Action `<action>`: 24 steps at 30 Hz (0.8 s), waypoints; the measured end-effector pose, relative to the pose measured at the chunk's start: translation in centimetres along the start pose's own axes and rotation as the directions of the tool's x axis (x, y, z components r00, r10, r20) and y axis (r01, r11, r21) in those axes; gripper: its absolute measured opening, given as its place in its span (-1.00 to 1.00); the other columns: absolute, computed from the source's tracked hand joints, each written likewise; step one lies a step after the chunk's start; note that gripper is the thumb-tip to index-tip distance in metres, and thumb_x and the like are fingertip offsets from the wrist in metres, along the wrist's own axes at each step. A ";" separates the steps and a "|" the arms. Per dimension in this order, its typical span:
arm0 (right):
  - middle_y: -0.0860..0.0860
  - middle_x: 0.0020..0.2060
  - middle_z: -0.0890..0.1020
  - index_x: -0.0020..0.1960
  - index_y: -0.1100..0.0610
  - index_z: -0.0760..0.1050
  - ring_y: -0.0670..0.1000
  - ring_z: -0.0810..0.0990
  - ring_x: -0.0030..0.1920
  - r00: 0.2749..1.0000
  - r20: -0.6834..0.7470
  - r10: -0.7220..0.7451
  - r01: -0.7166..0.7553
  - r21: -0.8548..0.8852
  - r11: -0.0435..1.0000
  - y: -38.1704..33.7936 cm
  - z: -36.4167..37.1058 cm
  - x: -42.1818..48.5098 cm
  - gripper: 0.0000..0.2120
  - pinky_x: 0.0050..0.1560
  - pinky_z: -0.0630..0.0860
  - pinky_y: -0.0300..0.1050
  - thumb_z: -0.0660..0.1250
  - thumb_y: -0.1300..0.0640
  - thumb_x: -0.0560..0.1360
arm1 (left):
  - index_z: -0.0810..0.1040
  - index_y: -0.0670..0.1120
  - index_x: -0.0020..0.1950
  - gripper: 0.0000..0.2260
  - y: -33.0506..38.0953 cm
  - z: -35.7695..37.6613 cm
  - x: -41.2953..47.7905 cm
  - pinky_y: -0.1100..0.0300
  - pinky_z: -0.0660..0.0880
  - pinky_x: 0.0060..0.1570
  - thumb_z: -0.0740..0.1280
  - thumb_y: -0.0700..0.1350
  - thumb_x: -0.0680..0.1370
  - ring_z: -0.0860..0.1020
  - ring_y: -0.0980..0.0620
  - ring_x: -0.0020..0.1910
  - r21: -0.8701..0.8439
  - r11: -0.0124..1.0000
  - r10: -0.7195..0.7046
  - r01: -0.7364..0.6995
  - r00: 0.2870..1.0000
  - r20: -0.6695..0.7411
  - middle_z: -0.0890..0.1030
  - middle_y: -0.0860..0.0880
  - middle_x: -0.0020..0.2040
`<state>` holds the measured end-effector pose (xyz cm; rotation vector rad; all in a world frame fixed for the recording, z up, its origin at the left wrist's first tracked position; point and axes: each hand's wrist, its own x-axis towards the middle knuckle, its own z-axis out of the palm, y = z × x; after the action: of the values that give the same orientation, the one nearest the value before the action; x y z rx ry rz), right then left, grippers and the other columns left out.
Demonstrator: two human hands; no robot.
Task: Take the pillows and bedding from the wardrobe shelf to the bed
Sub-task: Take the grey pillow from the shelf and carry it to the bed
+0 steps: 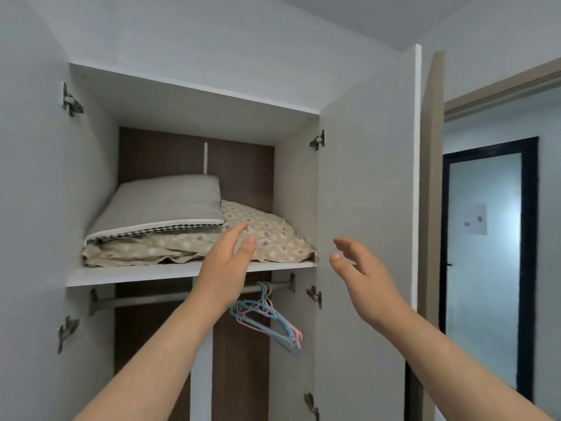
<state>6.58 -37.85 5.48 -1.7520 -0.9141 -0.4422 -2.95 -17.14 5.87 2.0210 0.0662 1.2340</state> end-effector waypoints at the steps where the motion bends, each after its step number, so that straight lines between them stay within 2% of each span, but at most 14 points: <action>1: -0.05 0.36 0.46 0.41 0.02 0.37 -0.08 0.40 0.31 1.000 0.008 -0.014 0.014 0.021 1.000 -0.2 1.4 1.0 -0.61 0.28 0.32 -0.12 0.21 -0.01 0.60 | 0.31 0.05 0.48 -0.54 -0.7 -1.3 0.5 0.13 0.22 0.40 0.12 0.15 0.60 0.29 0.11 0.44 0.037 0.999 -0.003 0.004 1.000 -0.022 0.36 0.08 0.46; 4: -0.05 0.34 0.49 0.38 0.01 0.40 -0.06 0.42 0.33 0.996 0.058 -0.070 0.064 0.085 0.994 -0.8 6.0 3.7 -0.63 0.34 0.34 -0.04 0.22 -0.02 0.59 | 0.31 0.03 0.48 -0.59 -3.0 -5.1 1.9 0.19 0.20 0.35 0.11 0.07 0.64 0.28 0.09 0.44 0.148 0.988 -0.020 0.038 0.993 -0.118 0.36 0.06 0.46; 7: -0.11 0.35 0.47 0.39 -0.05 0.38 -0.06 0.41 0.35 0.986 0.110 -0.122 0.105 0.144 0.984 -1.4 10.1 5.9 -0.59 0.38 0.35 0.03 0.20 -0.12 0.57 | 0.33 -0.01 0.47 -0.57 -4.7 -8.1 2.9 0.22 0.19 0.34 0.13 0.09 0.63 0.29 0.10 0.44 0.191 0.979 -0.035 0.075 0.979 -0.202 0.37 0.03 0.46; 10: -0.10 0.35 0.46 0.41 -0.04 0.36 -0.06 0.39 0.36 0.972 0.164 -0.168 0.138 0.177 0.974 -1.7 13.8 8.2 -0.60 0.36 0.34 -0.01 0.19 -0.09 0.59 | 0.34 -0.02 0.47 -0.60 -6.7 -10.4 4.1 0.23 0.19 0.30 0.13 0.04 0.64 0.31 0.08 0.43 0.244 0.962 -0.052 0.122 0.961 -0.273 0.38 0.02 0.46; 13: -0.09 0.37 0.45 0.42 -0.04 0.35 -0.05 0.39 0.37 0.959 0.196 -0.204 0.158 0.228 0.961 -1.5 16.7 10.4 -0.60 0.37 0.33 0.00 0.19 -0.06 0.60 | 0.35 -0.01 0.46 -0.59 -8.4 -11.9 5.4 0.20 0.23 0.29 0.14 0.07 0.63 0.33 0.06 0.42 0.282 0.948 -0.052 0.150 0.944 -0.327 0.39 0.02 0.45; 16: -0.10 0.38 0.44 0.43 -0.03 0.34 -0.07 0.37 0.38 0.947 0.220 -0.234 0.176 0.252 0.951 -0.9 18.8 13.3 -0.58 0.36 0.33 -0.02 0.18 -0.09 0.59 | 0.35 -0.01 0.46 -0.60 -10.1 -12.5 7.3 0.15 0.23 0.34 0.13 0.05 0.63 0.33 0.04 0.42 0.315 0.933 -0.044 0.173 0.925 -0.377 0.40 0.00 0.45; 19: -0.10 0.38 0.44 0.43 -0.03 0.34 -0.07 0.37 0.38 0.942 0.213 -0.261 0.194 0.289 0.937 -0.2 20.7 16.6 -0.57 0.34 0.34 -0.03 0.18 -0.10 0.59 | 0.36 -0.04 0.46 -0.61 -11.7 -12.4 9.8 0.21 0.21 0.32 0.13 0.00 0.64 0.33 0.05 0.42 0.328 0.927 -0.029 0.179 0.909 -0.415 0.40 -0.01 0.45; 24: -0.10 0.38 0.44 0.42 -0.03 0.36 -0.17 0.39 0.17 0.933 0.213 -0.292 0.219 0.310 0.925 1.5 23.9 21.4 -0.59 0.20 0.31 -0.14 0.19 -0.07 0.59 | 0.34 -0.07 0.47 -0.60 -15.1 -12.0 13.2 0.23 0.20 0.29 0.12 -0.01 0.65 0.32 0.05 0.43 0.354 0.910 -0.031 0.216 0.888 -0.460 0.39 -0.01 0.46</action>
<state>18.13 -8.25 10.19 -1.4513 -1.3350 -0.2393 -0.47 5.85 9.31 1.9743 0.7156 1.6809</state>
